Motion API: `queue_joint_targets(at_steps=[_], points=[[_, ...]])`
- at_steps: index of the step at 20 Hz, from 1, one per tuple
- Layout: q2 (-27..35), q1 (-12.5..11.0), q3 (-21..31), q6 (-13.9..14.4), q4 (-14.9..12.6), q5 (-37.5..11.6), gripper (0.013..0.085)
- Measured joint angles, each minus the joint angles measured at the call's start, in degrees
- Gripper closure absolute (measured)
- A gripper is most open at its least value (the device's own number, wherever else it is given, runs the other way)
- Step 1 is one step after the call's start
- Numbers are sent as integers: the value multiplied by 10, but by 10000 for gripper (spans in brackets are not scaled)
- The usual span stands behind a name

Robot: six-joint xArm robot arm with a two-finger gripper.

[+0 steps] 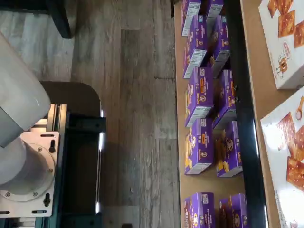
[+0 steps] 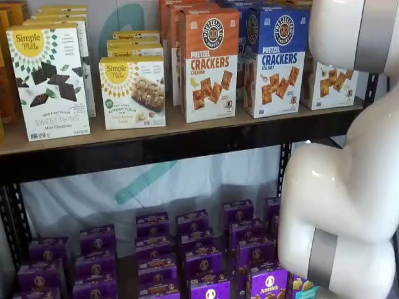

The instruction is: Retrieve the yellow and white box located on the top shelf, the sixth one from the left

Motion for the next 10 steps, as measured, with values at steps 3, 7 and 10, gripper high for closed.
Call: queue_joint_targets(at_steps=[3, 7, 10], points=[[-19, 19, 18, -13, -52, -30, 130], [-29, 10, 33, -26, -61, -41, 130], [-33, -12, 40, -34, -35, -48, 130]])
